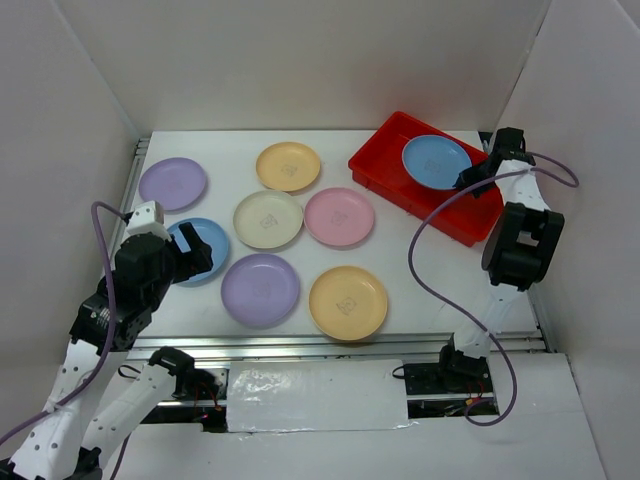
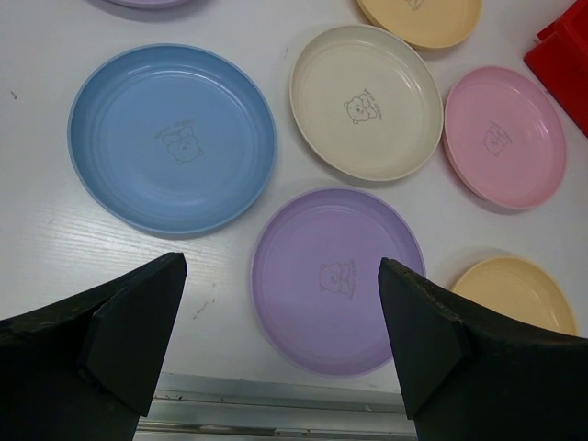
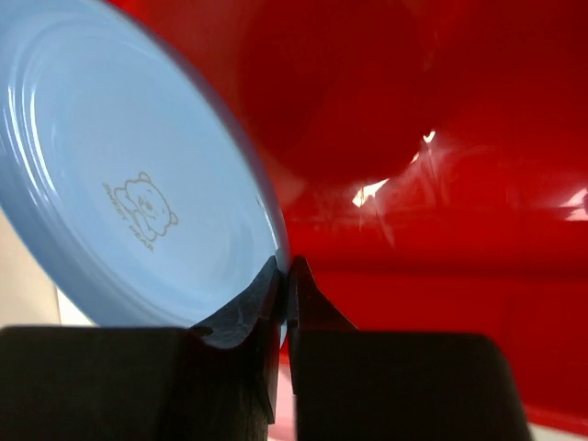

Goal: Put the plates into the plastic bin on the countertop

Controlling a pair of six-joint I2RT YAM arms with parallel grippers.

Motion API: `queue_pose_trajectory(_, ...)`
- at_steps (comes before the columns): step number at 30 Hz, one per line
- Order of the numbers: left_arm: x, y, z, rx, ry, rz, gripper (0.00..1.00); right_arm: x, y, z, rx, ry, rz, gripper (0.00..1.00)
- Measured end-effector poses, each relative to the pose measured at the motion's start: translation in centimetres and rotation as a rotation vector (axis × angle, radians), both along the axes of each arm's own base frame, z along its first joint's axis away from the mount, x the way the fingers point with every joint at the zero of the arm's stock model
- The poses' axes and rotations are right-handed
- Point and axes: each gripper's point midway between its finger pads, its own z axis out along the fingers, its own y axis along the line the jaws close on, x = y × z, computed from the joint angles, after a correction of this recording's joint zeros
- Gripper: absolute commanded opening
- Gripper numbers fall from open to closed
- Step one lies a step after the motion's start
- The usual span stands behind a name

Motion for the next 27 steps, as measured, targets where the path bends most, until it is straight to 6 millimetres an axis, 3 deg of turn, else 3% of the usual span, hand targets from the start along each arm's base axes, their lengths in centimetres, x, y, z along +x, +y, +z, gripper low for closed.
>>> queue_pose_trajectory(2, 0.1, 0.0, -0.2, 0.003, 0.008, -0.001, 0.99, 0.5, -0.4, -0.5, -0.012, 0.013, -0.004, 0.19)
queue_pose_trajectory(4, 0.2, -0.1, -0.4, 0.007, 0.017, -0.002, 0.99, 1.0, -0.7, -0.5, -0.023, 0.015, -0.009, 0.43)
queue_pose_trajectory(5, 0.2, -0.1, -0.4, 0.008, 0.019, -0.003, 0.99, 1.2, -0.8, -0.3, -0.03, 0.012, -0.013, 0.51)
queue_pose_trajectory(7, 0.3, -0.2, -0.6, 0.012, 0.026, -0.006, 0.99, 1.3, -0.9, 0.0, -0.051, 0.01, -0.015, 0.55)
queue_pose_trajectory(8, 0.3, -0.2, -0.6, 0.018, 0.03, -0.01, 0.99, 1.5, -0.9, 0.2, -0.063, 0.007, -0.018, 0.65)
queue_pose_trajectory(11, 0.4, -0.3, -0.7, 0.024, 0.035, -0.019, 0.99, 1.4, -0.7, 0.7, -0.107, 0.01, -0.021, 0.67)
queue_pose_trajectory(13, 0.4, -0.3, -0.7, 0.023, 0.034, -0.02, 0.99, 1.1, 0.2, 2.1, -0.139, -0.006, -0.009, 0.68)
queue_pose_trajectory(14, 0.4, -0.3, -0.7, 0.023, 0.034, -0.02, 0.99, 0.8, 1.0, 3.0, -0.162, -0.025, 0.009, 0.99)
queue_pose_trajectory(15, 0.4, -0.3, -0.7, 0.023, 0.034, -0.02, 0.99, 0.2, 2.1, 4.3, -0.181, -0.049, 0.033, 1.0)
queue_pose_trajectory(17, 0.4, -0.3, -0.7, 0.023, 0.034, -0.02, 0.99, -1.9, 5.4, 6.9, -0.236, -0.099, 0.121, 1.0)
queue_pose_trajectory(19, 0.3, -0.3, -0.7, 0.022, 0.032, -0.02, 0.99, -4.6, 9.9, 9.5, -0.28, -0.172, 0.249, 1.0)
queue_pose_trajectory(22, 0.3, -0.3, -0.6, 0.022, 0.03, -0.02, 0.99, -9.8, 17.5, 10.4, -0.303, -0.268, 0.481, 0.97)
queue_pose_trajectory(24, 0.4, -0.3, -0.7, 0.022, 0.033, -0.02, 0.99, -13.9, 21.0, 8.1, -0.295, -0.27, 0.627, 0.96)
queue_pose_trajectory(27, 0.5, -0.3, -0.9, 0.025, 0.041, -0.02, 0.99, -19.0, 22.6, 1.7, -0.279, -0.155, 0.746, 0.96)
